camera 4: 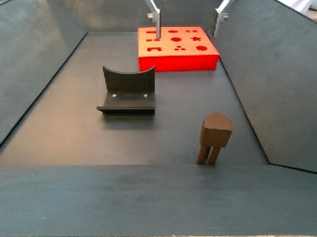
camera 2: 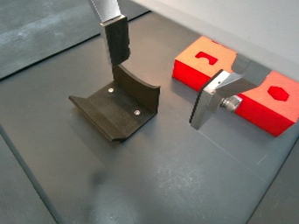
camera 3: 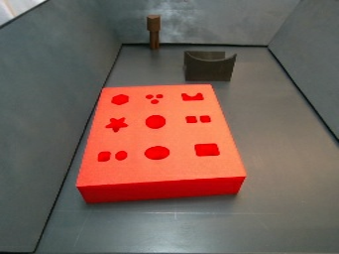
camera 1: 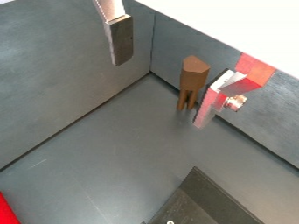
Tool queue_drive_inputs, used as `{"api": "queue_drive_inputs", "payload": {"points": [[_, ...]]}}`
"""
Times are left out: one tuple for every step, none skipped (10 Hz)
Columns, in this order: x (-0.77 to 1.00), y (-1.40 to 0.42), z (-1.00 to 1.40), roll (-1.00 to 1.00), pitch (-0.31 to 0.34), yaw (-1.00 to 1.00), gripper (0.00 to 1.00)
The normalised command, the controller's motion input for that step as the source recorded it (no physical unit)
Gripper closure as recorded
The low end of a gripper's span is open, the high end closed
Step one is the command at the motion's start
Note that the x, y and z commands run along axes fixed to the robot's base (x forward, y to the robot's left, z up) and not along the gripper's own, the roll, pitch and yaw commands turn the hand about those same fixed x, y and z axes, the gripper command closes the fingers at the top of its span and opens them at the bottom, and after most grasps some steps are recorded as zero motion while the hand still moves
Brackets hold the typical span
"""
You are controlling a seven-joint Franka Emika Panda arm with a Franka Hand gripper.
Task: Pick up the 3 prong object. Move up. Move to above the board. Insert the 3 prong object.
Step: Pick up the 3 prong object.
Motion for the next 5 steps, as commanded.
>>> {"api": "queue_drive_inputs", "payload": {"points": [[-0.44,0.00,0.00,0.00,-0.100,-0.17,0.00],[-0.61,0.41,-0.15,0.00,-0.126,-0.07,0.00],[-0.36,0.65,-0.15,-0.05,-0.049,0.00,0.00],[-0.35,0.67,-0.08,-0.08,-0.040,0.02,0.00],[-0.30,0.74,-0.06,-0.09,-0.026,0.13,0.00]]}}
